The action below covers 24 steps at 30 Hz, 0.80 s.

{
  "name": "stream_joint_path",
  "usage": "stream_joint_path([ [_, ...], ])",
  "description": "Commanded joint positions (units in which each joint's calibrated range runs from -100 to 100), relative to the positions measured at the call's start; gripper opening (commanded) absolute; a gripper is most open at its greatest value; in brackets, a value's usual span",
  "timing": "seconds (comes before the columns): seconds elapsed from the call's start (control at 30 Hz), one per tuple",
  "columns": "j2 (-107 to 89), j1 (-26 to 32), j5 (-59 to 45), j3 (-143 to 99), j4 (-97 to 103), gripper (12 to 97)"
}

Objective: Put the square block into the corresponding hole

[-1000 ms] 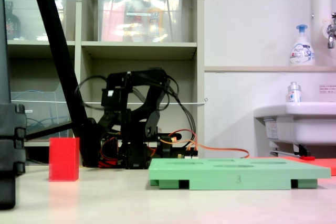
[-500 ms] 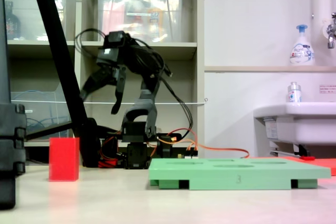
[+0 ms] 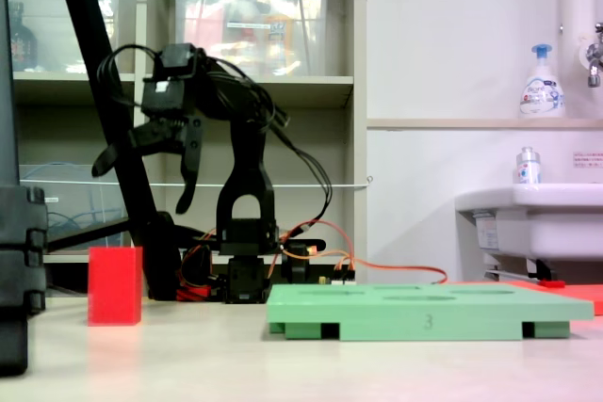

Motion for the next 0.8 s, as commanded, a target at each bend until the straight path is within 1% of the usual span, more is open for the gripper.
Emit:
stream_joint_path([
  [0.0,4.4,-0.2,-0.3,5.1,-2.3,74.3],
  [0.23,19.0,-0.5,0.2,9.4,-1.0,74.3],
  [0.77,32.4,-0.5,2.7,12.6,4.2,73.6],
])
